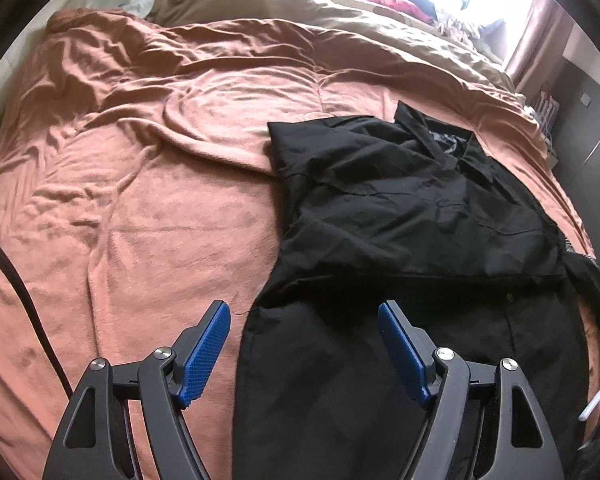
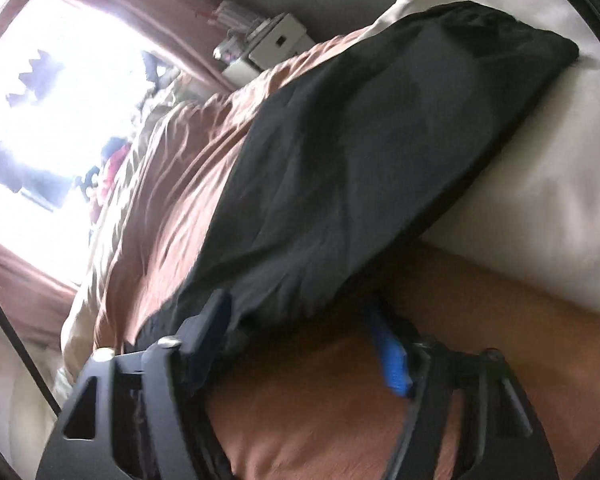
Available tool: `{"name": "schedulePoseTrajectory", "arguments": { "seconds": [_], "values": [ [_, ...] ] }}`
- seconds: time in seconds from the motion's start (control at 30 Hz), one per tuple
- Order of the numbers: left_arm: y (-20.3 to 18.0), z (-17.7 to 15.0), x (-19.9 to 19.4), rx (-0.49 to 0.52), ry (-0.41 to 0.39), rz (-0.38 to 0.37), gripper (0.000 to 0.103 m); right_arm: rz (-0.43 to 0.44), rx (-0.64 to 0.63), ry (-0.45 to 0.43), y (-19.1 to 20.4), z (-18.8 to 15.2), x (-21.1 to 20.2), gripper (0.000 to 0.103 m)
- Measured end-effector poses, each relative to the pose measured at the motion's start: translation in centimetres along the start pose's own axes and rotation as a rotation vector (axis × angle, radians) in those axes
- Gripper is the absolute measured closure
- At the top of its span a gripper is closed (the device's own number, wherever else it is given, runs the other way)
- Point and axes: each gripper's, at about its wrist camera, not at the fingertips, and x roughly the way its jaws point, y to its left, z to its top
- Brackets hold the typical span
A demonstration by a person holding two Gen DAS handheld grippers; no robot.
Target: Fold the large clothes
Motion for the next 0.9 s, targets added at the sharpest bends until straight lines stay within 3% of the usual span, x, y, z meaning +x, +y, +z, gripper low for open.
{"name": "schedulePoseTrajectory", "arguments": {
  "seconds": [0.03, 0.07, 0.13, 0.43, 0.67, 0.87, 0.9],
  "values": [
    [0.2, 0.0, 0.2, -0.008, 0.005, 0.0, 0.025, 0.015, 0.004, -0.024, 0.6, -0.4, 0.0, 0.091],
    [0.5, 0.0, 0.5, -0.021, 0.012, -0.002, 0.025, 0.027, -0.005, -0.058, 1.1, -0.8, -0.6, 0.099],
    [1.0, 0.0, 0.8, -0.047, 0.024, -0.012, 0.025, 0.066, -0.069, -0.113, 3.7, -1.9, -2.0, 0.101],
    [0.7, 0.5, -0.7, -0.073, -0.007, -0.062, 0.025, 0.266, -0.245, -0.164, 13.0, -7.0, -7.7, 0.102],
    [1.4, 0.9, -2.0, -0.111, -0.033, -0.094, 0.025, 0.394, -0.352, -0.089, 19.5, -11.9, -7.7, 0.102],
    [1.7, 1.1, -2.6, -0.13, -0.042, -0.129, 0.025, 0.427, -0.448, 0.007, 22.8, -15.9, -6.2, 0.102],
    [1.7, 1.1, -2.7, -0.133, -0.044, -0.133, 0.025, 0.429, -0.458, 0.026, 22.1, -15.2, -6.2, 0.102]
  ]
}}
